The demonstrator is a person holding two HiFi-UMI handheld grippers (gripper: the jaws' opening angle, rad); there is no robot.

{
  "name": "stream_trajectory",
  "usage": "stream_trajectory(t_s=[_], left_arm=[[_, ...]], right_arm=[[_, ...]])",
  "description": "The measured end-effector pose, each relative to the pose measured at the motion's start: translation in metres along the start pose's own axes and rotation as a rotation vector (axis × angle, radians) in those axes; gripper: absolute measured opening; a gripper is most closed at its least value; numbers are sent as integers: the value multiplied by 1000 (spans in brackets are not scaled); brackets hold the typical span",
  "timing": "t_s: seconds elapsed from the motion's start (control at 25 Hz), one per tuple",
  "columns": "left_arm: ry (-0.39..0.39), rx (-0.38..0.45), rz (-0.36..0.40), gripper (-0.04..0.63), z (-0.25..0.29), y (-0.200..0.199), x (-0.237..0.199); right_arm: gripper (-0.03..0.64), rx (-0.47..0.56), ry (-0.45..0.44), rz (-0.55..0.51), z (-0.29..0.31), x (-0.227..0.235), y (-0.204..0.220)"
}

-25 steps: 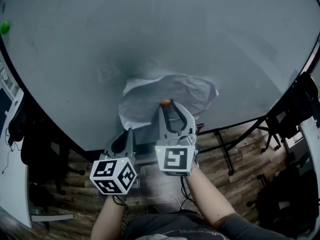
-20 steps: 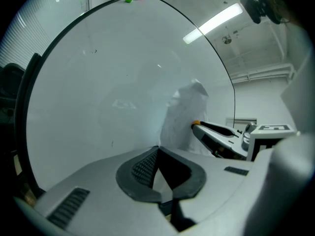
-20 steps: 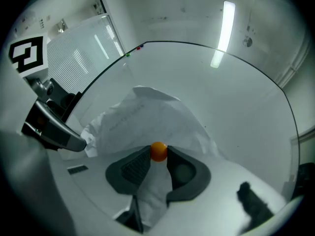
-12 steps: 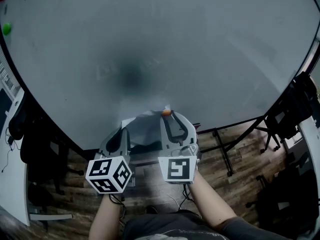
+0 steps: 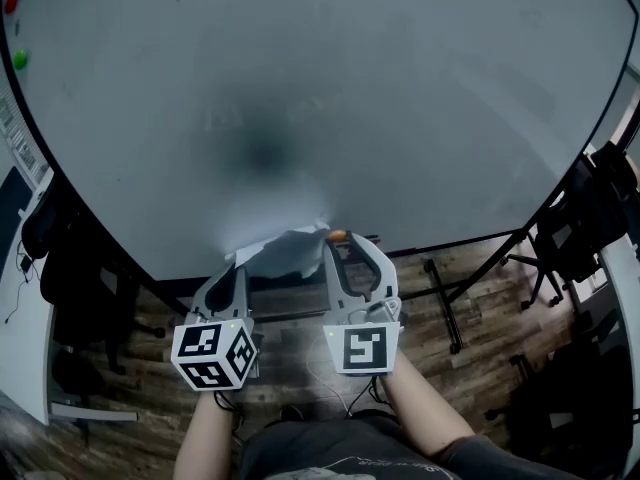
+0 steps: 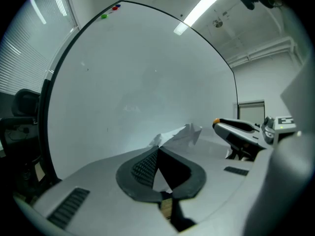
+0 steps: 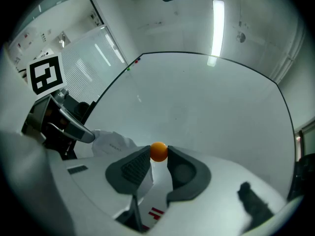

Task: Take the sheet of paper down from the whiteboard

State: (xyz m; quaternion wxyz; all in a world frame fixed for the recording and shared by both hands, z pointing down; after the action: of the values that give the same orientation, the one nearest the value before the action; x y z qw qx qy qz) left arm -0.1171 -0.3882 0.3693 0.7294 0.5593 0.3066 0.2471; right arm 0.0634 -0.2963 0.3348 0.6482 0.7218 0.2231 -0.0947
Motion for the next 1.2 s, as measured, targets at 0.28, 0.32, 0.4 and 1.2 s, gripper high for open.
stream_trajectory(t_s=[0.28, 0.32, 0.4, 1.2], left_arm=[[-101, 22, -9, 11, -22, 14, 59], [-116, 27, -9, 11, -25, 15, 68], [-142, 37, -10, 11, -29, 16, 86], [-426, 49, -62, 11, -131, 70, 237]], right_arm=[[112, 53, -88, 38, -38, 43, 9], [112, 61, -102, 42, -44, 50, 11], [112, 72, -128, 50, -55, 62, 15], [112, 157, -359, 164, -163, 139, 44]])
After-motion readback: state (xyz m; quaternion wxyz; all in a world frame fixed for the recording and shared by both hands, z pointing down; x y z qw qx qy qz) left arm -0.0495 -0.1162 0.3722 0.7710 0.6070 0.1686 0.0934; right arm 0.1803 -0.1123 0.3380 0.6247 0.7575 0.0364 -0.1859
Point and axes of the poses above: the fingertips, and each gripper's own axes: z forward along the fingers, x to its right, y out of its underside, the point moved 8 cm from there along -z, backward along the fingers
